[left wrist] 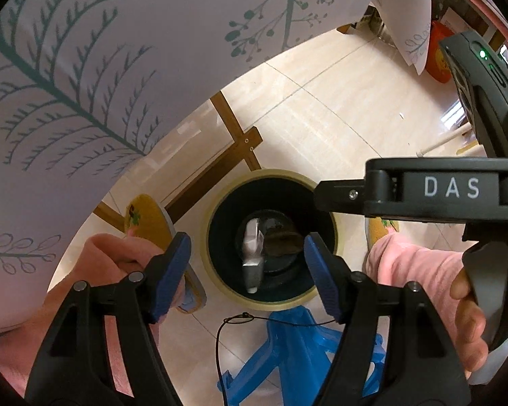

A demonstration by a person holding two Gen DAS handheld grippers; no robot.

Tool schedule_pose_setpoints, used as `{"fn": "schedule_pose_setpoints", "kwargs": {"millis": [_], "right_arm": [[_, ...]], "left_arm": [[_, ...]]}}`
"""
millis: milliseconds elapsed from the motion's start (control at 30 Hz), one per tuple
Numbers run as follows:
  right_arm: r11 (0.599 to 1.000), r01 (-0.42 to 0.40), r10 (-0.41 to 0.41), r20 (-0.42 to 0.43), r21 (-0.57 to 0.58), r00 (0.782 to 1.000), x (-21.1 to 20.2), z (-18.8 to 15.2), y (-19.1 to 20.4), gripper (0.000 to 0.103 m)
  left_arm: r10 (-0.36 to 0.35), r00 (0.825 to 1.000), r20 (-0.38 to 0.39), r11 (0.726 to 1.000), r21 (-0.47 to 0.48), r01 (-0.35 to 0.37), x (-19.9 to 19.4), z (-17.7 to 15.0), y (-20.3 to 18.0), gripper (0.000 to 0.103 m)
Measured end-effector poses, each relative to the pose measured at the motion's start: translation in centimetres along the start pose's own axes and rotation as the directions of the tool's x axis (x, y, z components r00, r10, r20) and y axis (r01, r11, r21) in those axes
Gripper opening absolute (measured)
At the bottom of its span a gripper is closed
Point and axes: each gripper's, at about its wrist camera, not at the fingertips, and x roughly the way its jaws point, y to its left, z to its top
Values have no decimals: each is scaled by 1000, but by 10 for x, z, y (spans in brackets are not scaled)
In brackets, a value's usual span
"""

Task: Collect trash
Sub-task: 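Open both tools to drop the box and tray into the bin, then grasp the clear plastic bottle with the left tool while the right tool grasps the snack packet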

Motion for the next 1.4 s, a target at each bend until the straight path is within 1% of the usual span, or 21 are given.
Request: {"fn": "schedule_pose_setpoints", "kwargs": {"millis": [167,300,467,567,667,800,900,1000,1067,1100,1133,1233,1300,1400], "right_arm": [[999,24,-23,18,-40,1000,-5,-3,5,88],[997,47,-45,35,-62,998,-13,-8,8,88],[990,91,-85,56,-105,995,-29,-16,13,88],[983,114,-108,55,-140,993,-43,-23,16,88],[977,131,-120,72,-169,990,-62,-30,20,88],[969,145,-129,94,-198,987,-94,-41,28,88],[961,158,-130,132,-229,983,-123,-51,40,88],[952,158,-115,175,-260,978,-155,-61,55,88],[947,158,-101,208,-280,973,-178,-68,67,88],[945,154,-90,222,-289,971,-187,-70,73,88],[942,147,-76,237,-302,969,-198,-73,79,88],[932,134,-36,281,-337,959,-233,-81,100,88],[926,127,-13,306,-356,952,-254,-85,112,88],[911,115,32,348,-395,937,-287,-90,137,88]], "left_arm": [[23,1000,-19,1000,17,-22,1,0,-4,67],[35,999,0,999,21,-35,-6,2,-5,67],[42,999,19,999,25,-42,-25,0,-6,67],[36,999,35,999,24,-37,-44,-3,-7,67],[29,998,63,999,13,-30,-66,-5,-6,67],[36,993,110,999,11,-38,-99,-8,-4,67],[60,988,144,998,-1,-60,-123,-9,1,67],[108,977,183,994,-16,-107,-148,-7,7,67],[126,970,210,992,-34,-122,-162,-5,13,67],[142,962,233,990,-54,-133,-174,-2,19,67],[148,959,240,989,-65,-136,-181,0,23,67],[136,962,236,988,-108,-113,-205,13,38,67],[151,956,253,984,-135,-119,-224,22,49,67],[198,935,294,974,-169,-153,-263,36,66,67]]}}
